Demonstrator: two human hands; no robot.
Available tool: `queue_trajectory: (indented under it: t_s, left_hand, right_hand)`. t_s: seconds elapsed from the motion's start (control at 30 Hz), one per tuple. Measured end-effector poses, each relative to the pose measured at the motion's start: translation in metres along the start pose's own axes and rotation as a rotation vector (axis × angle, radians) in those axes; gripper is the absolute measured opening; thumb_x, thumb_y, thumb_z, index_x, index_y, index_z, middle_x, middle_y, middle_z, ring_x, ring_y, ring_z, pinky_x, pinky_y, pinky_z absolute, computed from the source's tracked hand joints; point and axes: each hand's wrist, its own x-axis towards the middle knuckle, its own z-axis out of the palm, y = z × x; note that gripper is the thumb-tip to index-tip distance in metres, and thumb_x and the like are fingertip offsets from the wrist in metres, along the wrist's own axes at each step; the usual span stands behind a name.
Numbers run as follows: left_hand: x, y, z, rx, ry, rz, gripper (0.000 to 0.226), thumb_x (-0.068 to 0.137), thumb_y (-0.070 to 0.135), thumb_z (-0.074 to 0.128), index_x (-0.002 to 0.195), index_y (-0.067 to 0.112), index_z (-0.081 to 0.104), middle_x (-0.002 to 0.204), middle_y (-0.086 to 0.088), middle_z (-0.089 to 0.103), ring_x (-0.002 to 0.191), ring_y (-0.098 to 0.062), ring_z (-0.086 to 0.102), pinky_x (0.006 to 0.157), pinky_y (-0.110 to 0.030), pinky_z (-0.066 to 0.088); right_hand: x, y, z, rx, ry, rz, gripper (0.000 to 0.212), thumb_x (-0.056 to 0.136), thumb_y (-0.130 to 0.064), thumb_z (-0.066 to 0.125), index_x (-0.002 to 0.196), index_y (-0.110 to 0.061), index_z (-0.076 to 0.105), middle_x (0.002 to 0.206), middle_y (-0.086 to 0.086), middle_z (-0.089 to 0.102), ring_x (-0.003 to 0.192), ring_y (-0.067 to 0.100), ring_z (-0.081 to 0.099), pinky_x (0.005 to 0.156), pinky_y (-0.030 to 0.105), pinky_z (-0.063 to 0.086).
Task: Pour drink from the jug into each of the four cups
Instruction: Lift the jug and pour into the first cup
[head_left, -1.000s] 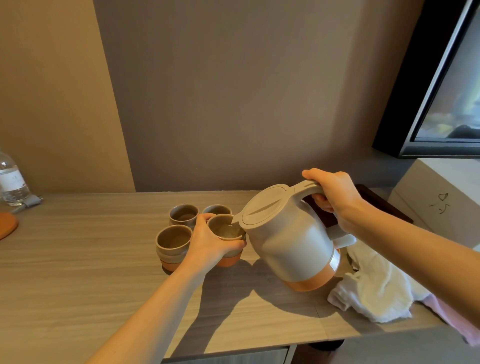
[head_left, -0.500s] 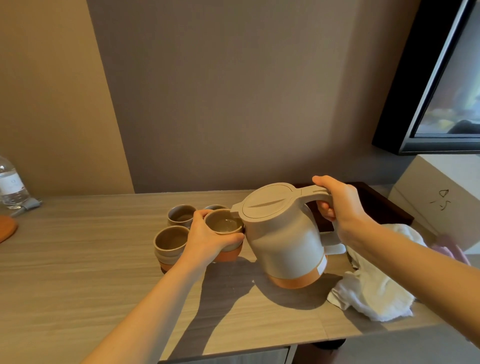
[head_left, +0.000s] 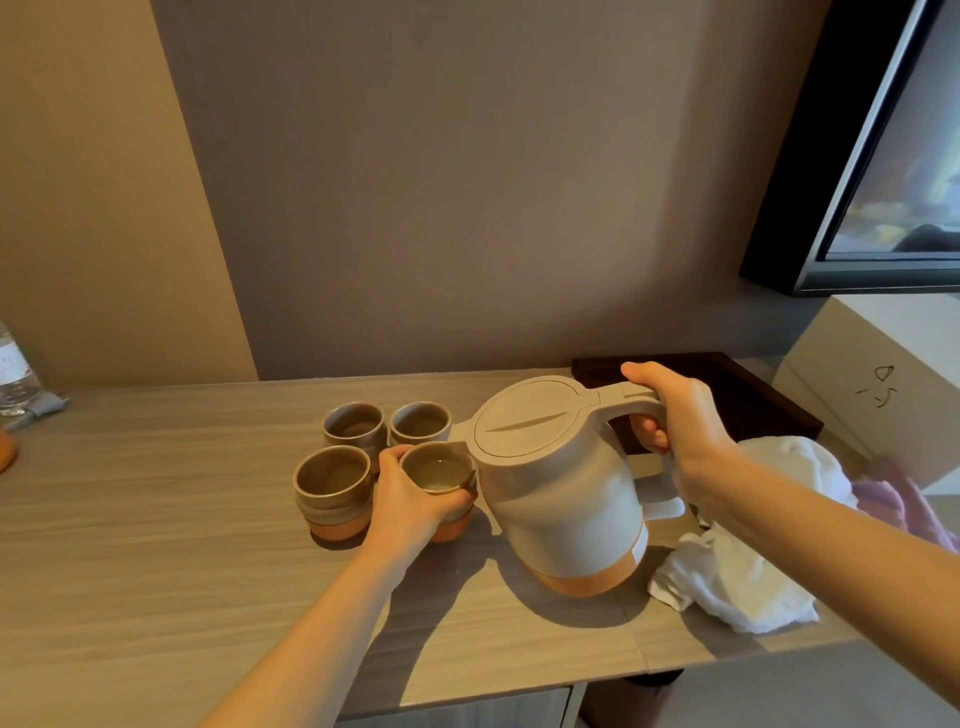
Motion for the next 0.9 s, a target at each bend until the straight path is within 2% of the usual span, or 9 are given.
queue_trajectory:
  t_s: [0.1,0.27,0.4,0.57,0.7,0.8,0.9]
  left_hand:
    - [0.003,-0.009,0.004,0.005,0.023,-0.005,0.090,0.052,0.031,0.093,0.123,0.028,0.036,0.119,0.002,0.055,0.112,-0.018,0.052,0.093,-0.033,0.046]
    - [0.005,-0.013,0.008,-0.007,0.082,0.025,0.087,0.054,0.028,0.094,0.121,0.026,0.038,0.115,0.003,0.054,0.108,-0.015,0.052,0.087,-0.026,0.042]
    - [0.006,-0.017,0.008,-0.016,0.109,0.048,0.086,0.053,0.027,0.094,0.119,0.026,0.039,0.111,0.005,0.054,0.105,-0.012,0.052,0.083,-0.023,0.042]
    - [0.006,-0.021,0.006,-0.017,0.110,0.040,0.087,0.056,0.030,0.093,0.123,0.024,0.038,0.114,0.005,0.054,0.107,-0.013,0.051,0.087,-0.025,0.043]
    - [0.006,-0.021,0.005,0.008,0.086,0.048,0.087,0.058,0.028,0.092,0.124,0.024,0.036,0.115,0.005,0.053,0.112,-0.016,0.052,0.089,-0.026,0.043]
    - [0.003,-0.018,0.005,0.074,0.083,0.041,0.098,0.058,0.029,0.092,0.136,0.019,0.033,0.129,0.000,0.054,0.123,-0.021,0.050,0.096,-0.029,0.045]
    - [-0.006,-0.014,0.002,0.107,0.090,0.066,0.118,0.057,0.029,0.093,0.149,0.019,0.020,0.148,-0.003,0.043,0.136,-0.024,0.041,0.108,-0.041,0.040]
  right_hand:
    - [-0.001,0.002,0.000,-0.006,-0.011,0.003,0.030,0.086,-0.034,0.061,0.067,-0.011,0.066,0.055,-0.001,0.058,0.047,0.010,0.042,0.053,0.021,0.034]
    - [-0.001,0.004,0.001,-0.008,-0.025,0.007,0.030,0.085,-0.034,0.061,0.067,-0.011,0.066,0.059,0.004,0.055,0.048,0.011,0.040,0.052,0.021,0.033]
    - [-0.001,0.003,0.002,-0.002,-0.027,0.012,0.030,0.086,-0.034,0.061,0.066,-0.012,0.066,0.054,0.001,0.055,0.046,0.010,0.040,0.052,0.021,0.033]
    - [-0.002,0.005,0.003,-0.002,-0.029,0.022,0.031,0.087,-0.034,0.060,0.066,-0.010,0.065,0.042,-0.006,0.052,0.044,0.010,0.039,0.053,0.022,0.033]
    - [-0.003,0.007,0.003,-0.011,-0.028,0.018,0.032,0.087,-0.034,0.059,0.069,-0.009,0.066,0.044,-0.003,0.051,0.045,0.011,0.039,0.052,0.022,0.033]
    - [-0.004,0.009,0.004,-0.016,-0.034,0.009,0.033,0.087,-0.034,0.059,0.067,-0.009,0.066,0.048,0.001,0.050,0.045,0.011,0.038,0.052,0.022,0.033]
    - [-0.005,0.011,0.005,-0.006,-0.050,0.002,0.033,0.086,-0.033,0.060,0.065,-0.009,0.066,0.049,0.002,0.049,0.044,0.010,0.037,0.052,0.023,0.032]
